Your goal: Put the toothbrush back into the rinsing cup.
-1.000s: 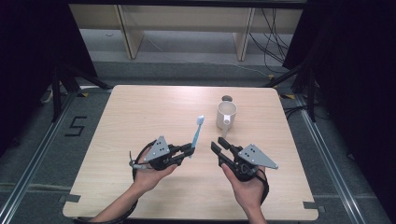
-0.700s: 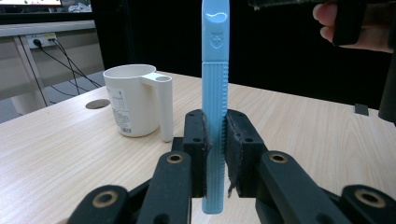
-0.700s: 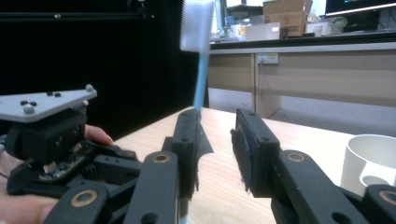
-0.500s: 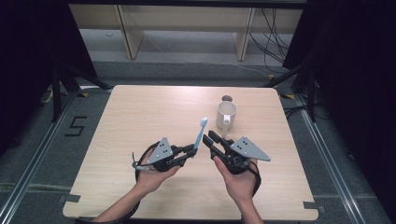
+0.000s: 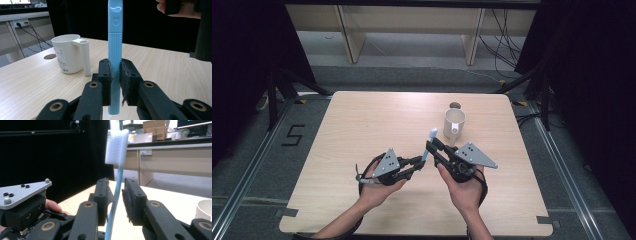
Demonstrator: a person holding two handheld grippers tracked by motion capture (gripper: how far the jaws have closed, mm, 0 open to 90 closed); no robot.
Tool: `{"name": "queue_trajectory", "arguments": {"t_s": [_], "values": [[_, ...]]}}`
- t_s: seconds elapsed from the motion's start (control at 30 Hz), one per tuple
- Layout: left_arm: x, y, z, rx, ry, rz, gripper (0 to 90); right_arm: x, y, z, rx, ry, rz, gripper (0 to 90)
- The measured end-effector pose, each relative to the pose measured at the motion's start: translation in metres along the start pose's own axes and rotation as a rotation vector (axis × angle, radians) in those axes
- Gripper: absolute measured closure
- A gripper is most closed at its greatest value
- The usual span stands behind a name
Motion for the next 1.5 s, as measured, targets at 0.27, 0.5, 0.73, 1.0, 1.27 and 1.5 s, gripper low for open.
{"name": "queue_trajectory", "arguments": {"t_s": [0.27, 0.5, 0.73, 1.0, 1.27, 1.5], "values": [[0.001, 0.0, 0.001, 0.013, 0.005, -0.008, 78.6, 0.001, 0.002, 0.0, 0.0, 0.012, -0.017, 77.9], [0.003, 0.001, 0.003, 0.027, 0.002, -0.012, 78.6, -0.002, 0.002, 0.0, -0.009, 0.028, -0.011, 76.5], [0.004, 0.0, 0.003, 0.029, 0.001, -0.015, 78.6, -0.01, 0.006, 0.003, 0.002, 0.051, 0.01, 75.4], [0.006, 0.0, 0.004, 0.04, -0.006, -0.022, 78.6, -0.014, 0.009, 0.002, -0.003, 0.025, 0.011, 77.8], [0.007, 0.001, 0.003, 0.047, -0.004, -0.033, 78.4, -0.015, 0.009, 0.003, 0.002, 0.044, 0.023, 83.9], [0.006, 0.003, 0.003, 0.06, -0.009, -0.02, 71.0, -0.014, 0.008, 0.002, -0.011, 0.018, 0.03, 84.5]]}}
Point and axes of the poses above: each handheld gripper's, and its own axes: y roughly forward along the jaws, x roughly out of its top, z roughly to its left, the point moved 9 cm from there along y, roughly forward along the jaws, and after that the axes turned 4 degrees about y, right-handed, at the moved point
